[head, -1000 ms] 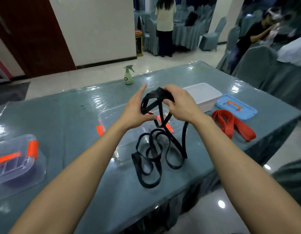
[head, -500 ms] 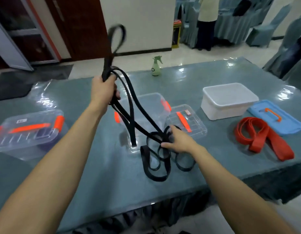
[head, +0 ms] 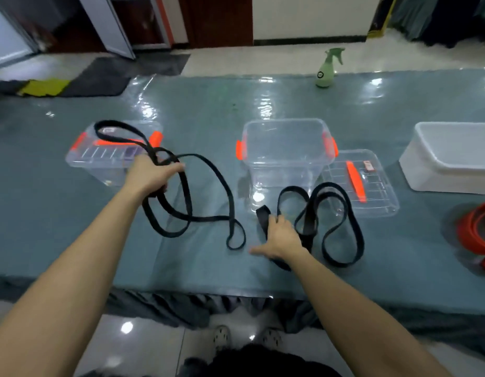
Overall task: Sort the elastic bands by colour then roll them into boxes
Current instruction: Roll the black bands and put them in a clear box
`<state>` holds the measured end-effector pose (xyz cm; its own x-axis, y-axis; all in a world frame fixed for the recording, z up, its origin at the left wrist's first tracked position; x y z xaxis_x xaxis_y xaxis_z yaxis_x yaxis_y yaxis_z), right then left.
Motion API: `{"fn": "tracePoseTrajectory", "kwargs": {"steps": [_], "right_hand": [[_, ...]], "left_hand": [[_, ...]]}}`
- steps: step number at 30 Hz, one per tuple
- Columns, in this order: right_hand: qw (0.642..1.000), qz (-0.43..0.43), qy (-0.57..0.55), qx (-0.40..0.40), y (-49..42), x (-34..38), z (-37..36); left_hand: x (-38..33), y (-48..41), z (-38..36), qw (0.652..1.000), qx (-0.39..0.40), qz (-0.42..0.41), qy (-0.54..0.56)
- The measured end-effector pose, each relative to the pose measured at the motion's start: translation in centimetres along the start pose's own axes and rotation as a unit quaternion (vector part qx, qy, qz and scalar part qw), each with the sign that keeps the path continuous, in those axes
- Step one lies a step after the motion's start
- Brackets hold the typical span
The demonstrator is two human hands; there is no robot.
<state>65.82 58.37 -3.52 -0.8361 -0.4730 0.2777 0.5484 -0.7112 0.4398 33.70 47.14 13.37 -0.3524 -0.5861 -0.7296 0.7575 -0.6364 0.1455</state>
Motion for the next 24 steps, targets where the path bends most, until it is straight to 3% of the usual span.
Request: {"fn": "tracePoseTrajectory", "kwargs": {"steps": [4, 6, 8, 11, 15, 18, 20, 22, 23, 24], "right_hand": [[0.987, -0.085, 0.077, -0.115, 0.3, -0.8, -2.1], [0.987, -0.068, 0.075, -0.128, 0.5, -1.7, -2.5], [0.988, -0.022, 0.029, -0.148, 0.6, -2.6, -2.1], [0.981, -0.032, -0.057, -0.185, 1.3, -4.9, 1.0], [0.911, -0.065, -0.160, -0.375, 2.6, -9.7, 8.5], [0.864, -0.108, -0.109, -0.480, 3.2, -13.0, 12.2], [0.906, -0.138, -0.053, -0.396, 2.1, -14.3, 11.7], [0.969, -0.157, 0.014, -0.191, 0.8, -14.7, 8.7], [0.980, -0.166, 0.040, -0.099, 0.6, -14.6, 7.2], [0.981, -0.173, 0.054, -0.069, 0.6, -14.1, 6.3]], "left_hand": [[5.0, 1.8, -6.6, 0.978, 0.106, 0.031, -0.179], [6.6, 2.9, -10.2, 0.963, 0.146, 0.021, -0.226], [7.4, 3.9, -13.7, 0.948, 0.199, 0.004, -0.248], [7.3, 4.9, -17.3, 0.933, 0.253, -0.041, -0.254], [6.3, 4.4, -18.4, 0.947, 0.219, -0.086, -0.217], [6.1, 4.4, -18.8, 0.952, 0.212, -0.093, -0.201], [6.6, 4.9, -19.1, 0.947, 0.236, -0.094, -0.195], [7.6, 5.7, -19.1, 0.945, 0.255, -0.101, -0.180], [8.3, 6.1, -18.9, 0.947, 0.250, -0.105, -0.173], [9.0, 6.4, -18.4, 0.951, 0.235, -0.105, -0.171]]}}
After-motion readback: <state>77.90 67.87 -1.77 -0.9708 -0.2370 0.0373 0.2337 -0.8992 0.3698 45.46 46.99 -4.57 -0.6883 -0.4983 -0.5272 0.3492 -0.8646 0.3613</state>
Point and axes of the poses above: each hand's wrist, its own y-axis away from the middle knuckle, its own z-axis out of the back of the hand, x = y × z, the point moved 4 cm from there along -y, towards the middle knuckle, and after that the axes turned 1 degree about x, right-handed, at the moved point
